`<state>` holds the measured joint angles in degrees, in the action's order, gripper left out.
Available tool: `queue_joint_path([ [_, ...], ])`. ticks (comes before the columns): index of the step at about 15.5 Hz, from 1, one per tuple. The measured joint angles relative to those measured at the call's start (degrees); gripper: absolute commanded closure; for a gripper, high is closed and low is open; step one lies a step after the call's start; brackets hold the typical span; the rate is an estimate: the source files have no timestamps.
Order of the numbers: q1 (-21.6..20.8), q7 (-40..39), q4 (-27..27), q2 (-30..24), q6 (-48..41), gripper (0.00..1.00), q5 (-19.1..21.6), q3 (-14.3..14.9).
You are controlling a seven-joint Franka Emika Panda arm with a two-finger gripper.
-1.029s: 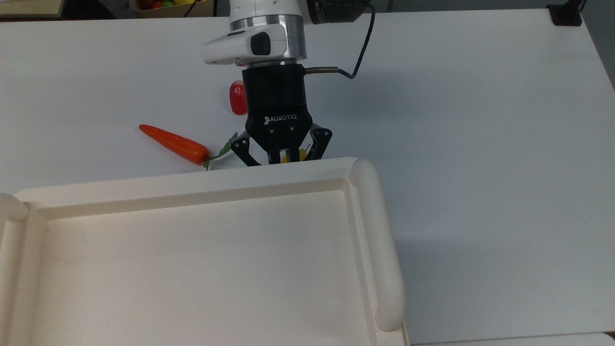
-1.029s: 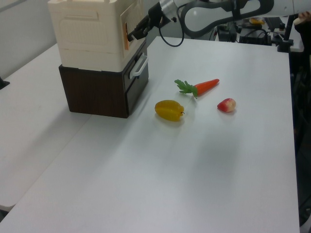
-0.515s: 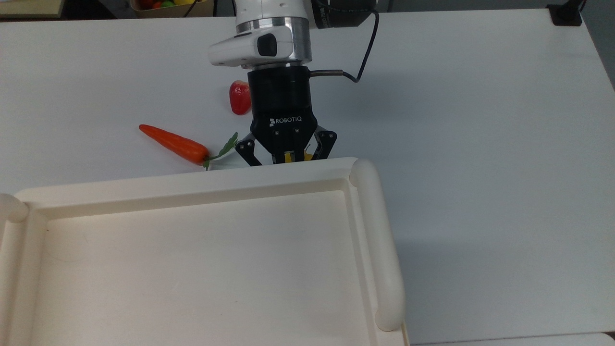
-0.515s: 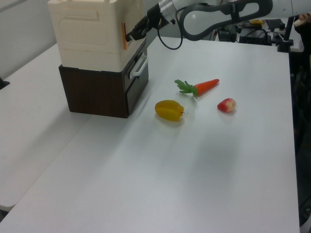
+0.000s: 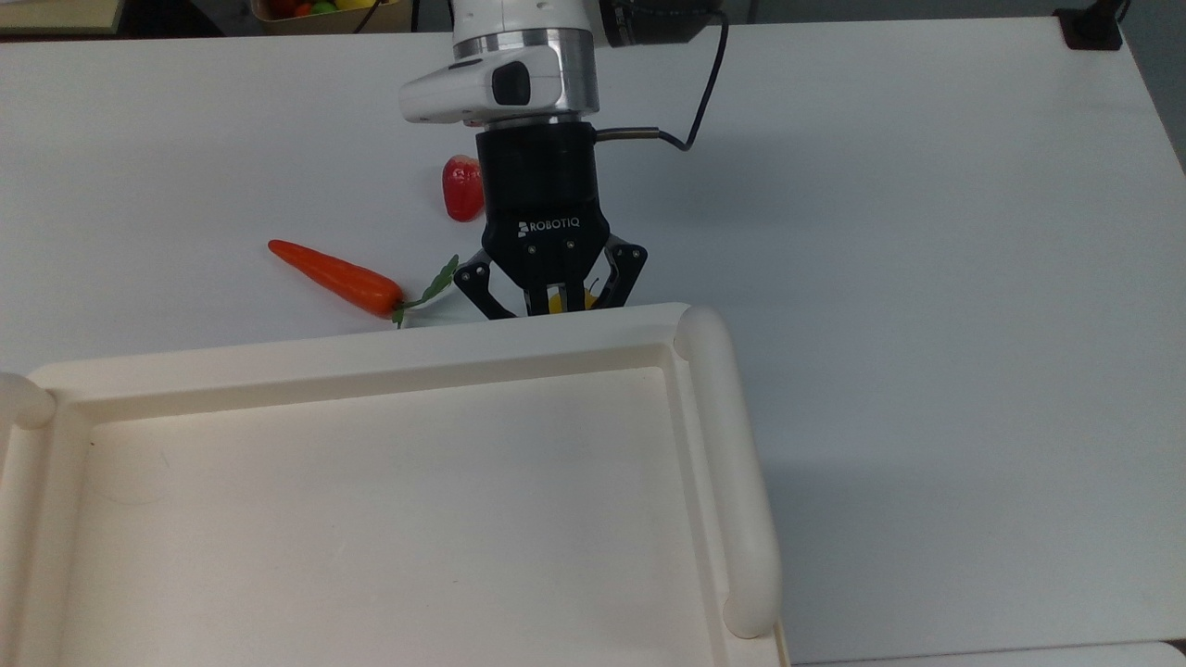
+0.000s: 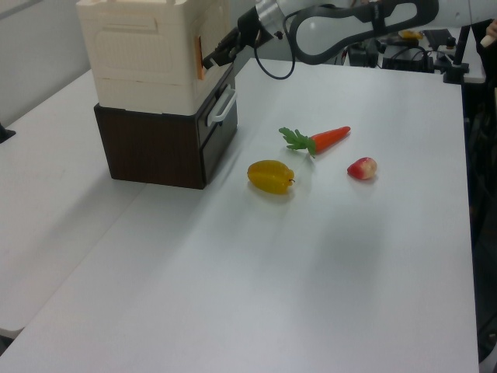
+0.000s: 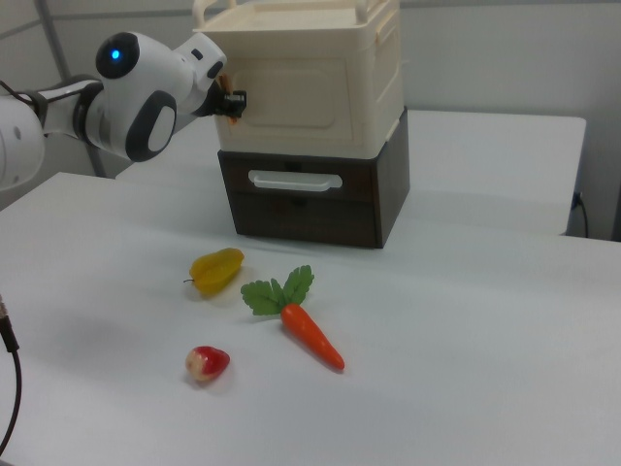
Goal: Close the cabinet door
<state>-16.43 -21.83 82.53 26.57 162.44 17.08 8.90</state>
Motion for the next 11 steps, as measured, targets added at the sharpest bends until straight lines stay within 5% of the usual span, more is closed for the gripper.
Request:
queue_joint_path([
  [9, 8.76, 6.67, 0.6, -14.43, -52.07, 0.86, -0.03, 1.02],
  [10, 10.18, 7.54, 0.66, -15.81, -57.26, 0.78, -0.07, 1.08],
  [11, 11.67, 7.9, 0.72, -17.1, -61.81, 0.5, -0.25, 1.14],
])
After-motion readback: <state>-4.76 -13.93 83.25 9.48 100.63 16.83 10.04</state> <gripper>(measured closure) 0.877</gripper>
